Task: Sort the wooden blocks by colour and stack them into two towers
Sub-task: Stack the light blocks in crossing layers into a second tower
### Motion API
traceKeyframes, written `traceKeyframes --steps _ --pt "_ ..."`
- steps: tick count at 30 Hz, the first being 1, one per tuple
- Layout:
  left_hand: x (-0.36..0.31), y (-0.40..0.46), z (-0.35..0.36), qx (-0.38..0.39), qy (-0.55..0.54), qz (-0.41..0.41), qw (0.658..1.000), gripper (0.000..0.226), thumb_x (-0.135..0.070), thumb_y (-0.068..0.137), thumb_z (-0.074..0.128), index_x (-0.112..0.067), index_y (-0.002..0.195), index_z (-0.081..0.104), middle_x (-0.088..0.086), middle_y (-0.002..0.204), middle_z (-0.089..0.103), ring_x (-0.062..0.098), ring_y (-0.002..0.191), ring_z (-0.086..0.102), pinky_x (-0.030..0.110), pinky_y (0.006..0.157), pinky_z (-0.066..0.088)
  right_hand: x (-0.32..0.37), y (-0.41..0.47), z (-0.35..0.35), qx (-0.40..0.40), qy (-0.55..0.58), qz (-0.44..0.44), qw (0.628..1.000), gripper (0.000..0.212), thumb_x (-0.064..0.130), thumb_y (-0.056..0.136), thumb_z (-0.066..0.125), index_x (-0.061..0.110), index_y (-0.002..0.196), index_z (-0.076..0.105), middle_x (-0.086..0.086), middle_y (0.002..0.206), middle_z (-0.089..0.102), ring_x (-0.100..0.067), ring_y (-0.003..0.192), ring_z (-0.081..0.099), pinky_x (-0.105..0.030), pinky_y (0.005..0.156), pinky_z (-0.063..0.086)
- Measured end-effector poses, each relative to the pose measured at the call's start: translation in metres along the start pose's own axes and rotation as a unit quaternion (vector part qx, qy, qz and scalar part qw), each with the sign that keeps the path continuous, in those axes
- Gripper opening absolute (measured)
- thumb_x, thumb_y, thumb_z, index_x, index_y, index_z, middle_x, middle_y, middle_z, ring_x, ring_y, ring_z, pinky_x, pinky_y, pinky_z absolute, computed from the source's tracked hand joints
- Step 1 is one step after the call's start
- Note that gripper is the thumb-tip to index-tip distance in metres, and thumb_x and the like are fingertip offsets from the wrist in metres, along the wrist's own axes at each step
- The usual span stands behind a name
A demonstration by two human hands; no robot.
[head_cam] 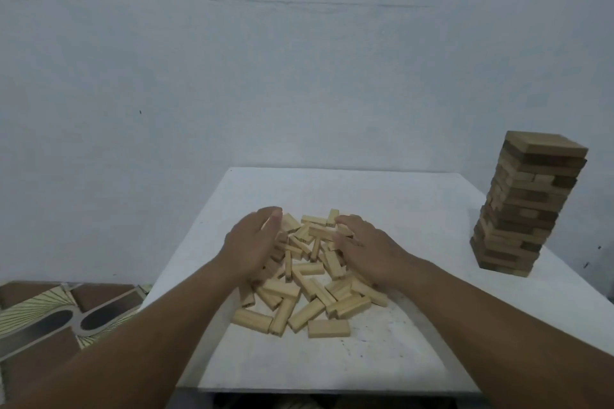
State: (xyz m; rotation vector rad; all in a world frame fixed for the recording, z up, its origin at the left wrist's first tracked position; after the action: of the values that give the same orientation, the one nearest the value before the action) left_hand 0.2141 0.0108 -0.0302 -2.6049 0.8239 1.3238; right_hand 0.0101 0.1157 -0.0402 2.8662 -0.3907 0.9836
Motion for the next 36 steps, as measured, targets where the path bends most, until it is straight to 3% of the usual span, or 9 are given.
traceKeyframes --steps 5,10,14,17,20,23,27,30,36 --pt "-0.008 0.029 -0.003 0.124 0.137 0.021 0.983 0.051 -0.044 0.107 0.014 -0.023 0.138 0.049 -0.004 0.144 0.047 0.02 0.141 0.035 0.042 0.115 0.024 0.006 0.03 0.0 0.031 -0.021 0.011 0.999 0.053 0.057 0.101 0.025 0.039 0.15 0.027 0.006 0.163 0.013 -0.02 0.15 0.013 -0.044 0.12 0.017" --pt "0.005 0.033 0.006 0.148 0.164 0.035 0.975 0.052 -0.045 0.106 0.01 -0.031 0.133 0.052 -0.009 0.134 0.055 0.015 0.127 0.046 0.045 0.113 0.029 0.022 0.042 0.004 0.05 -0.029 -0.033 0.998 0.037 0.048 0.102 0.023 0.032 0.084 0.052 0.008 0.101 0.052 -0.018 0.098 0.053 -0.038 0.093 0.044" --pt "0.006 0.017 0.003 0.151 0.125 0.017 0.98 0.053 -0.052 0.105 0.01 -0.039 0.142 0.046 -0.01 0.15 0.044 0.014 0.141 0.034 0.04 0.12 0.018 0.026 0.023 0.002 0.06 -0.065 -0.08 0.993 0.032 0.048 0.103 0.025 0.041 0.091 0.054 0.008 0.111 0.056 -0.02 0.109 0.052 -0.045 0.102 0.042" --pt "0.0 -0.001 -0.007 0.1 0.117 0.045 0.987 0.048 -0.046 0.106 0.016 -0.038 0.147 0.04 -0.015 0.158 0.03 0.008 0.15 0.015 0.033 0.121 0.004 0.024 -0.003 -0.007 0.018 -0.063 -0.104 0.992 0.035 0.043 0.104 0.036 0.039 0.136 0.05 0.009 0.154 0.037 -0.016 0.147 0.025 -0.037 0.121 0.019" --pt "-0.018 -0.03 -0.014 -0.016 0.004 0.071 0.997 0.027 -0.032 0.103 0.046 -0.035 0.125 0.062 -0.02 0.129 0.059 -0.009 0.102 0.057 0.023 0.103 0.039 0.021 -0.051 -0.014 -0.076 -0.048 -0.144 0.985 0.028 0.027 0.099 0.052 0.032 0.124 0.064 0.007 0.133 0.061 -0.013 0.126 0.052 -0.034 0.108 0.041" --pt "-0.044 -0.057 -0.007 -0.047 -0.069 0.063 0.995 0.025 -0.01 0.093 0.058 -0.032 0.094 0.071 -0.01 0.099 0.071 0.003 0.042 0.048 0.014 0.047 0.041 0.012 -0.096 -0.006 -0.065 -0.146 -0.19 0.969 0.022 0.025 0.091 0.054 0.031 0.106 0.069 0.013 0.102 0.067 -0.011 0.096 0.056 -0.037 0.083 0.052" --pt "-0.067 -0.084 0.017 0.008 -0.023 0.022 0.999 0.028 -0.01 0.077 0.06 -0.036 0.08 0.07 -0.023 0.095 0.065 0.003 0.081 0.058 0.025 0.073 0.046 0.005 -0.118 0.01 -0.112 -0.249 -0.226 0.935 0.027 0.02 0.078 0.072 0.033 0.102 0.072 0.022 0.103 0.069 -0.012 0.099 0.058 -0.031 0.084 0.044" --pt "-0.067 -0.102 0.026 0.03 0.1 0.071 0.992 0.021 -0.027 0.064 0.058 -0.037 0.081 0.068 -0.024 0.099 0.058 -0.003 0.106 0.045 0.029 0.097 0.024 0.008 -0.122 0.008 -0.155 -0.223 -0.223 0.936 0.015 0.031 0.075 0.07 0.035 0.089 0.072 0.024 0.087 0.069 -0.008 0.092 0.055 -0.027 0.082 0.033" --pt "-0.058 -0.115 0.031 0.072 0.242 0.139 0.958 0.019 -0.041 0.073 0.059 -0.042 0.088 0.07 -0.025 0.101 0.049 -0.003 0.105 0.036 0.028 0.097 0.016 0.004 -0.147 -0.007 -0.086 -0.152 -0.146 0.974 0.019 0.04 0.085 0.067 0.034 0.102 0.069 0.019 0.101 0.063 -0.005 0.096 0.054 -0.027 0.086 0.046"
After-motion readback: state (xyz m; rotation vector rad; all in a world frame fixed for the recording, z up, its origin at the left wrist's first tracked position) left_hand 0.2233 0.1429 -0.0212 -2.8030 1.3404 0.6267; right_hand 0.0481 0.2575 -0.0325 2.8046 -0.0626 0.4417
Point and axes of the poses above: each hand's wrist, its own y-axis towards the middle knuckle, its own z-axis out of the palm, x = y × z, the point moved 1 cm from there along y, towards the middle knuckle
